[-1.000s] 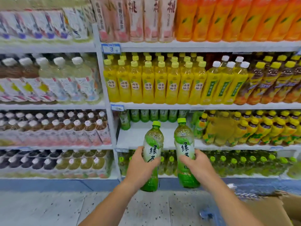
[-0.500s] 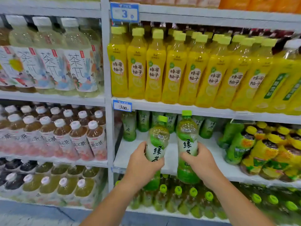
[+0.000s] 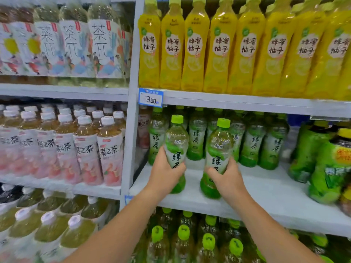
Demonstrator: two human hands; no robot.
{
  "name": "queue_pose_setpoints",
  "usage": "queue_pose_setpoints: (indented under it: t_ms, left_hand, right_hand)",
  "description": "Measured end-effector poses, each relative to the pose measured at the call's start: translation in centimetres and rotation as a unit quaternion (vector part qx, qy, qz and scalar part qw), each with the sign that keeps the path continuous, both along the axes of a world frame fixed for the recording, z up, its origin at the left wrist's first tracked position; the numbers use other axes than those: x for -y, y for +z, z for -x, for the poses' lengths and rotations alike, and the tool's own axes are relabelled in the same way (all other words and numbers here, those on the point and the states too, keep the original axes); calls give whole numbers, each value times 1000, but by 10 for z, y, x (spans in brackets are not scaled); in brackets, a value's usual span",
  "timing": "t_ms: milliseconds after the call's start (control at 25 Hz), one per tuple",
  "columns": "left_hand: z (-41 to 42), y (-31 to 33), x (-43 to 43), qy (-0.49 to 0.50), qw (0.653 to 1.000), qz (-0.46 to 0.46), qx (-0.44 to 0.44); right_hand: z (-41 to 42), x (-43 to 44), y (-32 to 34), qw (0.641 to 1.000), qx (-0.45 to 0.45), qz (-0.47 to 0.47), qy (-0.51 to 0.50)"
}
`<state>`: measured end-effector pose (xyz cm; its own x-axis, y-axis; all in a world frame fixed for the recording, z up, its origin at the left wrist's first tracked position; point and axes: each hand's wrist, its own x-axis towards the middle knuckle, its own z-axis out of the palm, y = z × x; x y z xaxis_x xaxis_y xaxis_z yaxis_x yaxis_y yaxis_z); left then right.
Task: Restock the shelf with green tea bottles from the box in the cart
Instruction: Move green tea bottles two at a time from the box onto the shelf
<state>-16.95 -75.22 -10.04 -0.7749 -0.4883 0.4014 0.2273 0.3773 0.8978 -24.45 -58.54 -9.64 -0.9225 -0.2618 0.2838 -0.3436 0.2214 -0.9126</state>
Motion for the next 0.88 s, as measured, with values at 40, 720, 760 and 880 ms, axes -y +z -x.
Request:
queue_pose_setpoints:
  t_ms: [40, 720, 760, 880]
  left_hand:
    - [1, -3, 2, -7, 1000, 6, -3]
    - [29, -31, 27, 86, 989, 84, 84]
    - [35, -31, 28, 92, 987, 98, 90]
    - [53, -27, 27, 122, 977, 132, 114]
  right_hand:
    - [0, 0, -3, 1000, -12, -5, 10]
    - [53, 19, -30, 996, -45, -59, 44]
    - [58, 22, -31, 996, -46, -56, 47]
    - [69, 33, -33, 997, -49, -53, 40]
